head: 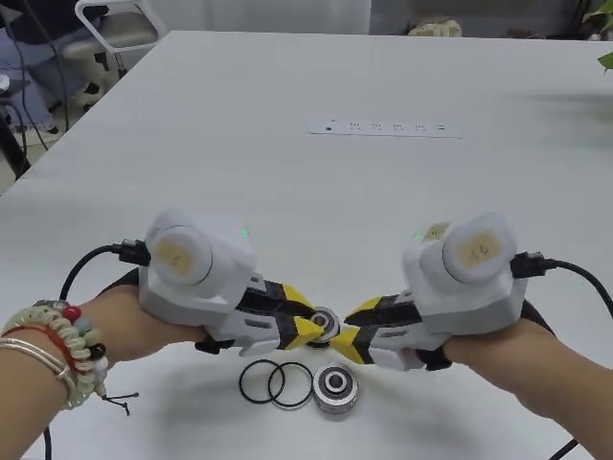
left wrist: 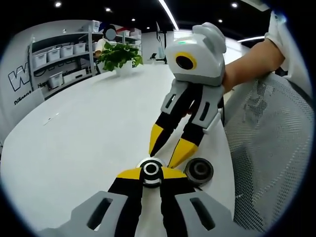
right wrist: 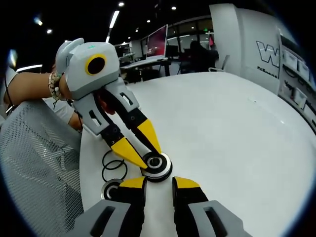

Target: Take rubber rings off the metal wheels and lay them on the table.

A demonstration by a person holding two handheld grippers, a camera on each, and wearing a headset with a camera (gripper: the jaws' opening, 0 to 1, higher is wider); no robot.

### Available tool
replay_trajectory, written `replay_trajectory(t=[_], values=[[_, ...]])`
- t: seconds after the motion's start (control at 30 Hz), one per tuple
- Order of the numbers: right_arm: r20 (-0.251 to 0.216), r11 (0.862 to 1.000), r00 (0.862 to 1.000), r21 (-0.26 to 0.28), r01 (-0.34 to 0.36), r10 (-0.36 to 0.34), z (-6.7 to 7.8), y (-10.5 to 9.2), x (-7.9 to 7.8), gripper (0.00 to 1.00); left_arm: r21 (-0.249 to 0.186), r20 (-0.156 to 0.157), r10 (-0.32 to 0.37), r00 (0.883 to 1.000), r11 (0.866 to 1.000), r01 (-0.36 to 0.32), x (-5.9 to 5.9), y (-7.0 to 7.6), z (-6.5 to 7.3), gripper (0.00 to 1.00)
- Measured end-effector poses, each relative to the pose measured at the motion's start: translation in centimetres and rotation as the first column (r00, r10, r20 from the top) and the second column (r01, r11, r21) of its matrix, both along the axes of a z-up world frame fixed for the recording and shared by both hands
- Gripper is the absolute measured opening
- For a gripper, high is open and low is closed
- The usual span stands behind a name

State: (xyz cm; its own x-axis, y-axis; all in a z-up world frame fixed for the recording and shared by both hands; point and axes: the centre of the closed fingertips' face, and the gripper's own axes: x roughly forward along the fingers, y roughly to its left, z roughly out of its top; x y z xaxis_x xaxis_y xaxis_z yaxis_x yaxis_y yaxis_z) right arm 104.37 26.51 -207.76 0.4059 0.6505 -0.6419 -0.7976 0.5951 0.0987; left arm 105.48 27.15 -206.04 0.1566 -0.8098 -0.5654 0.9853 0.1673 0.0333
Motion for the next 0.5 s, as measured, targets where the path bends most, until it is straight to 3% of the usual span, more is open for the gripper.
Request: replay_trajectory(t=[0.5], values=[[0.035, 0.998, 0.998, -0.015, -0.055, 0.055, -0.01, 0.09, -0.18, 0.15, -0.012, 0.004, -0.002, 1.000, 1.000, 0.002, -0.15, -0.41, -0.05, 0.08]])
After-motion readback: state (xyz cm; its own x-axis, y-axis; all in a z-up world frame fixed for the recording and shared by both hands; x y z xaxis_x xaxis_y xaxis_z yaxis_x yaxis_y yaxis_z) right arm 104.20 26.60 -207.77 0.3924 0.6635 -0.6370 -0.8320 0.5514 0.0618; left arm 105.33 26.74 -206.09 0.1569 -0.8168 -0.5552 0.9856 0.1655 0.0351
